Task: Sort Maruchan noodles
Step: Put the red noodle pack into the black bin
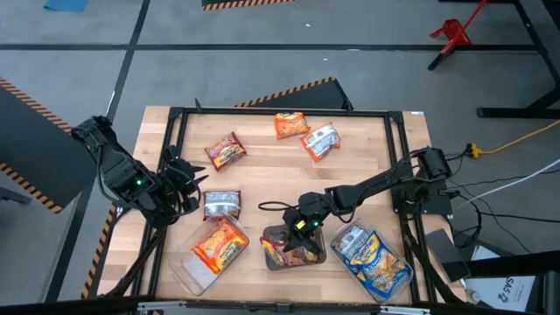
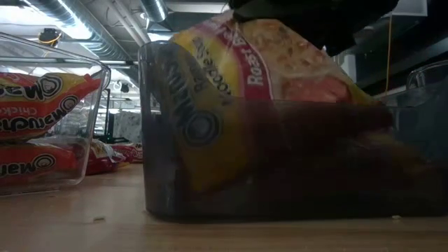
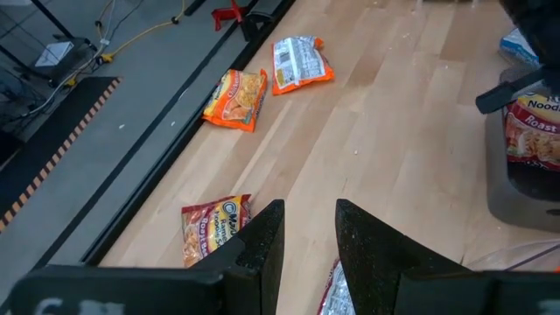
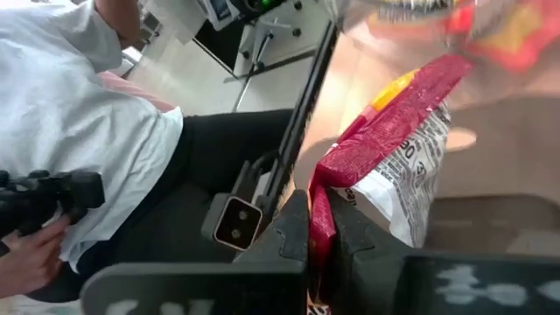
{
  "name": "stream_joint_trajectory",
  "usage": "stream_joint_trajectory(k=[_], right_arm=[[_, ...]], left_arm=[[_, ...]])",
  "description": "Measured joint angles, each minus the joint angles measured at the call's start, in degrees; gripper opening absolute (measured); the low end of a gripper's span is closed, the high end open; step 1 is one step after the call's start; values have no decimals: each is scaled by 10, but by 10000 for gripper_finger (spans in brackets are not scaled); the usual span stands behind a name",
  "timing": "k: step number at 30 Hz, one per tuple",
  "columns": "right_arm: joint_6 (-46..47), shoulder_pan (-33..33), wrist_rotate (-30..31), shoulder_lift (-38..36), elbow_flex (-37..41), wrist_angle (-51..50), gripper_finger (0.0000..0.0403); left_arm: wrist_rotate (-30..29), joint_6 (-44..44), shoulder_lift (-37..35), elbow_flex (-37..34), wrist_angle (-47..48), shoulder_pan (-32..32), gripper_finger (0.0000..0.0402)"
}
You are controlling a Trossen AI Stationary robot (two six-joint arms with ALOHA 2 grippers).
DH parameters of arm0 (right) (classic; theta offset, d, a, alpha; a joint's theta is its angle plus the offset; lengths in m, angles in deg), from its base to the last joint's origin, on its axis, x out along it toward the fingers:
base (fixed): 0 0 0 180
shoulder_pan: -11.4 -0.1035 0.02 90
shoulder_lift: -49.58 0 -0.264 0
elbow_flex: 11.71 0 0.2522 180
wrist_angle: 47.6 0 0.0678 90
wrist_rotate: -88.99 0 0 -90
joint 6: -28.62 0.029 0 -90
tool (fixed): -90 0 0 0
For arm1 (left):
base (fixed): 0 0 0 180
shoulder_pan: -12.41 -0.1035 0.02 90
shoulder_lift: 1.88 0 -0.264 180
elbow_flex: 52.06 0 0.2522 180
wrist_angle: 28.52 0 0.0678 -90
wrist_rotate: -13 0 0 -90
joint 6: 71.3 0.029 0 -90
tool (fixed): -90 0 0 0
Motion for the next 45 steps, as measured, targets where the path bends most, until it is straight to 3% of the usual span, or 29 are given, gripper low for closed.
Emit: stream_joint_trajectory(k=[9,20,24,30,40,45], right_arm=[[-3,16,-26,8,0,-39,19],[-81,19,12,7,-3,-164,121],[-114,19,43,7,-37,-258,148],[-203,18,131,7,-132,-437,154],[-254,18,247,7,-200,-589,154],[-239,11,242,7,-226,-645,154]], left_arm=[[0,0,0,0,0,0,98],[-5,0,0,0,0,0,98],[-6,0,0,0,0,0,98],[-6,0,0,0,0,0,98],[-5,0,0,0,0,0,98],[-2,0,0,0,0,0,98]])
